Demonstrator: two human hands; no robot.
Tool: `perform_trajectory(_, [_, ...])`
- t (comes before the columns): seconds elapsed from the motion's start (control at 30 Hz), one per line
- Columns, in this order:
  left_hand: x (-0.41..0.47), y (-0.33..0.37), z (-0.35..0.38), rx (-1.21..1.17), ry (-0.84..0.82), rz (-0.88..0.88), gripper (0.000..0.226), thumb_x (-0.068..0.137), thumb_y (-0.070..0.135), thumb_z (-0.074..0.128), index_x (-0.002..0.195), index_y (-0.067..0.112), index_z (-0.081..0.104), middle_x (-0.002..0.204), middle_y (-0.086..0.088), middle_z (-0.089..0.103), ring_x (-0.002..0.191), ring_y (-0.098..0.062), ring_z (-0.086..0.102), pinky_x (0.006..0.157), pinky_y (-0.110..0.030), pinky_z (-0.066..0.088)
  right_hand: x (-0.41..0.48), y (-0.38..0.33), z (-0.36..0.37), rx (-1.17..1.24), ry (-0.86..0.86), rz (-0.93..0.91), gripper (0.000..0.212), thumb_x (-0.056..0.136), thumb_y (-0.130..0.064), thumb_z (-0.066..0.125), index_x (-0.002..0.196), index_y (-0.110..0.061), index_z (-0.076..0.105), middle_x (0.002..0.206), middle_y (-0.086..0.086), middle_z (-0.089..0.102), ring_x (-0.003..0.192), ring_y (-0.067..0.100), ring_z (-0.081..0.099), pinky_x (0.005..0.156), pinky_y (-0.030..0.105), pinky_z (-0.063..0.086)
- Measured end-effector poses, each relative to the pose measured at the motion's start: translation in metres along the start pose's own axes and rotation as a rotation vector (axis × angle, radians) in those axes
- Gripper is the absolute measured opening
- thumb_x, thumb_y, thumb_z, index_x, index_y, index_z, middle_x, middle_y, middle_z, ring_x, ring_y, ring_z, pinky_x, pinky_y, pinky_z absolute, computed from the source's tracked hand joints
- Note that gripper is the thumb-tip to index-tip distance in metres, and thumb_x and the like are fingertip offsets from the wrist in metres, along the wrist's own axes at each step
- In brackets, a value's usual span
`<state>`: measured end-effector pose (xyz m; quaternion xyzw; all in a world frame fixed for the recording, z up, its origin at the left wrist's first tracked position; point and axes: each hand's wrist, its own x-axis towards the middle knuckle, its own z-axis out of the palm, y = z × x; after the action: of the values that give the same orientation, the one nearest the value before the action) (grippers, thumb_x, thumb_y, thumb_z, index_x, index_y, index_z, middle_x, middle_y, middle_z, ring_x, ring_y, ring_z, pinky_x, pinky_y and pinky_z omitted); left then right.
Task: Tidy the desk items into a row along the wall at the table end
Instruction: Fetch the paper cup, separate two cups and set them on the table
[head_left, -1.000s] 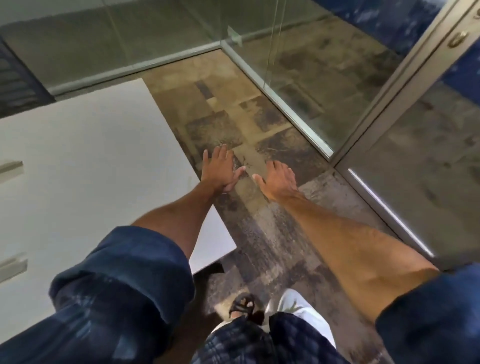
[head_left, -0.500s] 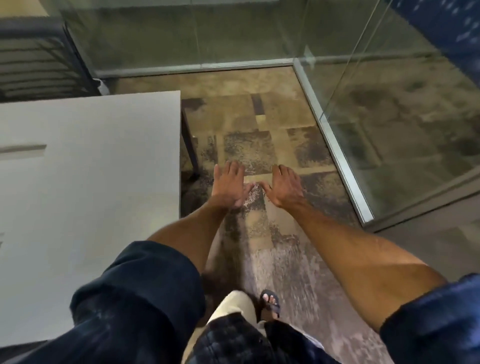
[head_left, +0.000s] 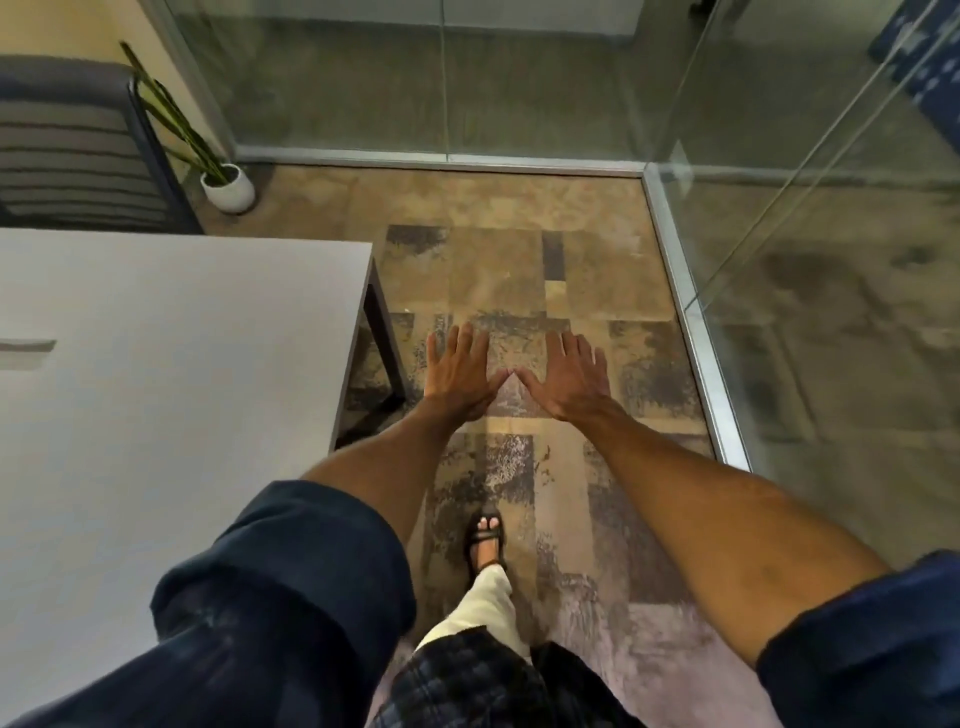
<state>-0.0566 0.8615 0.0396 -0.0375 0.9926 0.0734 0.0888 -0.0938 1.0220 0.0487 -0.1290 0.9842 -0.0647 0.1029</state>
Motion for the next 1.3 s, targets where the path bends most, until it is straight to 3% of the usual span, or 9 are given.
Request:
perform_trajectory(0.43, [0.234, -0.097, -0.063, 0.024, -0.003, -0.181, 0.077, 0.096, 0.063, 0.019, 0.152, 0.011, 0.017, 0.161, -0.014, 0.012, 0.149, -0.033, 0.01, 0.119, -0.058, 0.004, 0.274, -0.049, -0.049, -0.036, 0.059, -0.223, 0.071, 0.087, -0.063, 0.044, 0.137, -0.013, 0.039, 0.138, 0.009, 0.044, 0.13, 0.03, 0.039, 0.109, 0.053, 0.029])
perform_trajectory(0.8, [0.43, -0.189, -0.098, -0.043, -0.011, -0.454, 0.079, 0.095, 0.065, 0.016, 0.154, 0.012, 0.012, 0.162, -0.013, 0.009, 0.15, -0.03, 0.008, 0.12, -0.056, 0.001, 0.529, -0.111, -0.083, -0.06, -0.098, -0.436, 0.074, 0.093, -0.061, 0.035, 0.148, -0.012, 0.026, 0.155, 0.009, 0.026, 0.145, 0.03, 0.021, 0.118, 0.055, 0.016])
perform_trajectory(1.17, [0.546, -0.32, -0.142, -0.13, 0.054, -0.726, 0.078, 0.095, 0.065, 0.02, 0.153, 0.013, 0.016, 0.162, -0.012, 0.012, 0.15, -0.03, 0.009, 0.119, -0.055, -0.001, 0.715, -0.248, -0.103, -0.114, -0.118, -0.69, 0.074, 0.091, -0.063, 0.038, 0.144, -0.012, 0.033, 0.151, 0.012, 0.032, 0.141, 0.03, 0.027, 0.115, 0.054, 0.02])
perform_trajectory(1.3, [0.579, -0.391, -0.152, -0.157, 0.08, -0.804, 0.078, 0.094, 0.065, 0.02, 0.153, 0.014, 0.017, 0.162, -0.011, 0.012, 0.15, -0.03, 0.009, 0.119, -0.055, -0.002, 0.775, -0.325, -0.095, -0.106, -0.138, -0.749, 0.076, 0.091, -0.064, 0.038, 0.147, -0.012, 0.03, 0.156, 0.011, 0.026, 0.147, 0.03, 0.018, 0.118, 0.055, 0.014])
